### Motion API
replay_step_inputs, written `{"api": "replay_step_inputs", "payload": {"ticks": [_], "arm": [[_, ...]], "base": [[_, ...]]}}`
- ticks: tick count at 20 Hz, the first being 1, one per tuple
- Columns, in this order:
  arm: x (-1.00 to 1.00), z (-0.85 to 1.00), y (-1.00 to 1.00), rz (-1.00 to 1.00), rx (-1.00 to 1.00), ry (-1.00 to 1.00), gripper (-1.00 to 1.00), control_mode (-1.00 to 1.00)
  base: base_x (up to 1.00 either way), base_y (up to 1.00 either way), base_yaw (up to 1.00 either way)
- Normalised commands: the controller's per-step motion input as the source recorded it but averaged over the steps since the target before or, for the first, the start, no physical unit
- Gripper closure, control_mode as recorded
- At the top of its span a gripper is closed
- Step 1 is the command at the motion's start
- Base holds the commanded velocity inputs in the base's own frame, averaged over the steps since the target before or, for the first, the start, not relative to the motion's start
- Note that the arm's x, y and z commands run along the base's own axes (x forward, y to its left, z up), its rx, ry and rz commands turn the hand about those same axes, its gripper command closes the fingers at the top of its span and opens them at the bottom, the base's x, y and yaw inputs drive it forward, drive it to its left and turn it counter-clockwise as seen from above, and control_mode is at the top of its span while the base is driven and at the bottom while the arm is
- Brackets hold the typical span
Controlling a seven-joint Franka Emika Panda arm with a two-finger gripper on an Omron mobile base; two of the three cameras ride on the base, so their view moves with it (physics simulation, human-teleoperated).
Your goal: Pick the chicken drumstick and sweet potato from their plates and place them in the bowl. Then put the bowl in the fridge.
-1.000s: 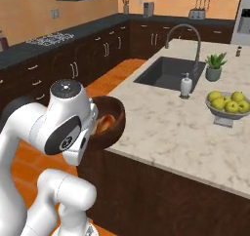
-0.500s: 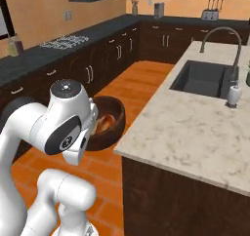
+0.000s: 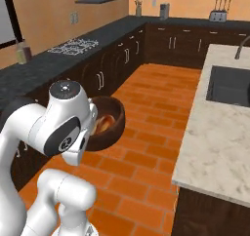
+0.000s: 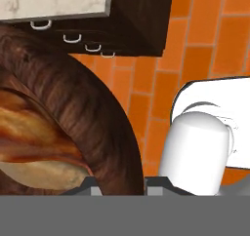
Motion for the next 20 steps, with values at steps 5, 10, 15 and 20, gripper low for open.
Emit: {"api": "replay_step_inputs", "payload": {"ticks": [5,10,15,20], "arm": [[0.00,0.00,0.00,0.00,0.00,0.00,1.00,1.00],[0.00,0.00,0.00,0.00,0.00,0.00,1.00,1.00],[0.00,0.00,0.00,0.00,0.00,0.00,1.00,1.00],[0.00,0.00,0.00,0.00,0.00,0.00,1.00,1.00]], "base": [[1.00,1.00,-0.23],[1.00,0.89,-0.23],[1.00,0.08,-0.01],[1.00,-0.41,0.07]]}}
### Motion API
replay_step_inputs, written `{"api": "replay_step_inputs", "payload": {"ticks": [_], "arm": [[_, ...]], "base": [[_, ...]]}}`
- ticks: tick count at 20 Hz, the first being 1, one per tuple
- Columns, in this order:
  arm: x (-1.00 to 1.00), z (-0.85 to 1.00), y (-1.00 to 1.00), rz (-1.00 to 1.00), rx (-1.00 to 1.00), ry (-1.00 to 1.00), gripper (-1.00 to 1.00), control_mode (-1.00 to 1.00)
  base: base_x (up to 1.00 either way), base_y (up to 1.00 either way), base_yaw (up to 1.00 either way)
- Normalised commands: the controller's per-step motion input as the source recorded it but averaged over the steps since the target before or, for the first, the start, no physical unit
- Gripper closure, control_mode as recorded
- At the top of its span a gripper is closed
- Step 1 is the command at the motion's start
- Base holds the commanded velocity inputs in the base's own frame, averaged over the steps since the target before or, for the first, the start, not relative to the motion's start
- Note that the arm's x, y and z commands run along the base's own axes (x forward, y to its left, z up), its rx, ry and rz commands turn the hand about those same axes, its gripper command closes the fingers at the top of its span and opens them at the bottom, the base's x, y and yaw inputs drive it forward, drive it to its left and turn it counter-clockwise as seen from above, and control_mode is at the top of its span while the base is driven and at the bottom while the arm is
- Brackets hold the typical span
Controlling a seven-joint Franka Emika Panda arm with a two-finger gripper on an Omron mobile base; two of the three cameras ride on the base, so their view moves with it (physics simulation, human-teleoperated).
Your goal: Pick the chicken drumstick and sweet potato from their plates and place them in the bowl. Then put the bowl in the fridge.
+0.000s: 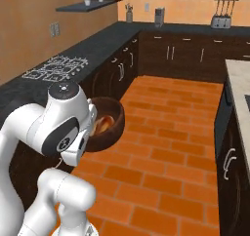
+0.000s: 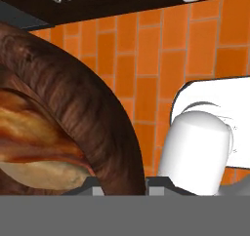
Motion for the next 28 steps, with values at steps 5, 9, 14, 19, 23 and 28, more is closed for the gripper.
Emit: {"api": "replay_step_inputs", "payload": {"ticks": [5,9,14,19,23,28], "arm": [[0.00,0.00,0.00,0.00,0.00,0.00,1.00,1.00],[0.00,0.00,0.00,0.00,0.00,0.00,1.00,1.00],[0.00,0.00,0.00,0.00,0.00,0.00,1.00,1.00],[0.00,0.00,0.00,0.00,0.00,0.00,1.00,1.00],[0.00,0.00,0.00,0.00,0.00,0.00,1.00,1.00],[0.00,0.00,0.00,0.00,0.00,0.00,1.00,1.00]], "base": [[1.00,-0.16,0.05],[1.00,-0.09,0.10],[1.00,-0.27,0.05],[1.00,-0.27,0.03],[0.99,-0.22,0.03],[1.00,-0.30,0.00]]}}
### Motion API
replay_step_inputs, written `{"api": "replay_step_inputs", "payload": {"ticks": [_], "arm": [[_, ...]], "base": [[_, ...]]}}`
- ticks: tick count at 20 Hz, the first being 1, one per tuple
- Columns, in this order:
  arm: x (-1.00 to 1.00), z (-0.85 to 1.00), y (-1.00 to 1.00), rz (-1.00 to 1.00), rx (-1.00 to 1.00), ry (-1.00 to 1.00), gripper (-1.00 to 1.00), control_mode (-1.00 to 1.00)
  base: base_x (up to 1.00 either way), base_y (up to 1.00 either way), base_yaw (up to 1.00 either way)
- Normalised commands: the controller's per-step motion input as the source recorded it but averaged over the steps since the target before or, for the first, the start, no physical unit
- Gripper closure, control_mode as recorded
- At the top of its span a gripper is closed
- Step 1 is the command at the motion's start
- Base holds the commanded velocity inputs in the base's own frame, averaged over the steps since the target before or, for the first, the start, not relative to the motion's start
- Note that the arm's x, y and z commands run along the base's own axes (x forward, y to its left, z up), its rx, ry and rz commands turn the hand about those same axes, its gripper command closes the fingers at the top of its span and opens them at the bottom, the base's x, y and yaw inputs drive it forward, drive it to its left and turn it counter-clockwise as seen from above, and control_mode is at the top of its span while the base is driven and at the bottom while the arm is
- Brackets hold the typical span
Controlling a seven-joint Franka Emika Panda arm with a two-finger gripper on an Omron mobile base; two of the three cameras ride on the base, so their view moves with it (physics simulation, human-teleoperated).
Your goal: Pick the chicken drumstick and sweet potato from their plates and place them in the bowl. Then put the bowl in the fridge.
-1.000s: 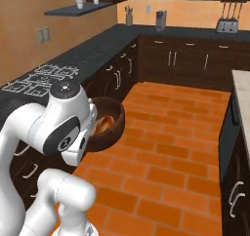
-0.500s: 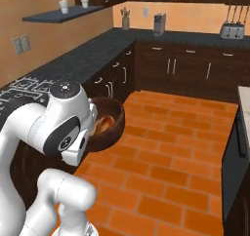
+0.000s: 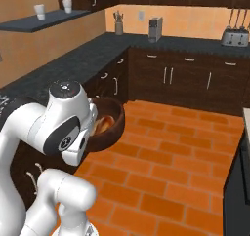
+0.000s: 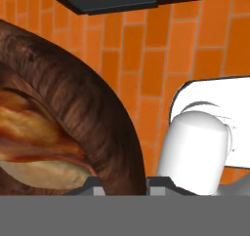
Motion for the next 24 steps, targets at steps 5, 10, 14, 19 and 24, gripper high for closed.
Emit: {"api": "replay_step_inputs", "payload": {"ticks": [5,10,14,19,24], "arm": [[0.00,0.00,0.00,0.00,0.00,0.00,1.00,1.00],[0.00,0.00,0.00,0.00,0.00,0.00,1.00,1.00],[0.00,0.00,0.00,0.00,0.00,0.00,1.00,1.00],[0.00,0.00,0.00,0.00,0.00,0.00,1.00,1.00],[0.00,0.00,0.00,0.00,0.00,0.00,1.00,1.00]], "base": [[0.99,-0.32,0.00],[0.91,-0.56,0.00],[0.98,-0.50,0.00],[1.00,-0.35,0.00],[1.00,-0.25,0.00]]}}
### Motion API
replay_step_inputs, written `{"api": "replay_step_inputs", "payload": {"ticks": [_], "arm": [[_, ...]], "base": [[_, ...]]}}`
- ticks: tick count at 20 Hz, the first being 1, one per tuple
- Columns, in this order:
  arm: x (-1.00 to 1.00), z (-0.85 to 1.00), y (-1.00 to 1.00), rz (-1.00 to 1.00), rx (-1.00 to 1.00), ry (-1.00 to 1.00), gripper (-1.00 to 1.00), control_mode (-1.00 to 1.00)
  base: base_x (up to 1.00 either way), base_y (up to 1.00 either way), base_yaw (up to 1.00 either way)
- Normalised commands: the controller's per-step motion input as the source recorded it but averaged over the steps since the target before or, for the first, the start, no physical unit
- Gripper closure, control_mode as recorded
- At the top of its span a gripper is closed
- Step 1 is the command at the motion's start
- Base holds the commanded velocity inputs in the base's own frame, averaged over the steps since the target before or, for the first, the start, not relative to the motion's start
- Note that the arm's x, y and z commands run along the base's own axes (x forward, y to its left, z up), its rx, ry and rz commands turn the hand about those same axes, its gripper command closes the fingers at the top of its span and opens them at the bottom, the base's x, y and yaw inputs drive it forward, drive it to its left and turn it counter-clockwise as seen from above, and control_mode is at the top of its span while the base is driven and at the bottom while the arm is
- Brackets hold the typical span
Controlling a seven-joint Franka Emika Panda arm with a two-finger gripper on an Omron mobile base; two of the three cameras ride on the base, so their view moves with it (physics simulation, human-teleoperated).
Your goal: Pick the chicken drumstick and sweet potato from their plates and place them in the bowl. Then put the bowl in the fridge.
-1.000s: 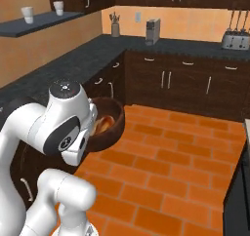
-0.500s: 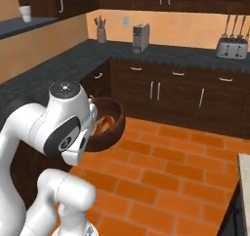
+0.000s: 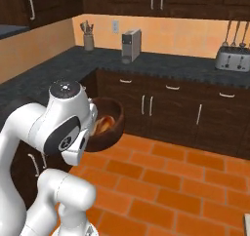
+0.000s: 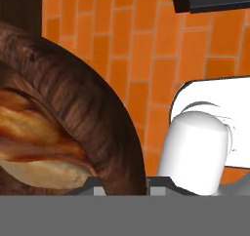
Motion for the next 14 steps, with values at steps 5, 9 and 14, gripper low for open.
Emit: {"api": "replay_step_inputs", "payload": {"ticks": [5,9,14], "arm": [[0.00,0.00,0.00,0.00,0.00,0.00,1.00,1.00],[0.00,0.00,0.00,0.00,0.00,0.00,1.00,1.00],[0.00,0.00,0.00,0.00,0.00,0.00,1.00,1.00]], "base": [[1.00,-0.12,-0.17],[0.99,-0.28,-0.50],[0.90,-0.06,-0.60]]}}
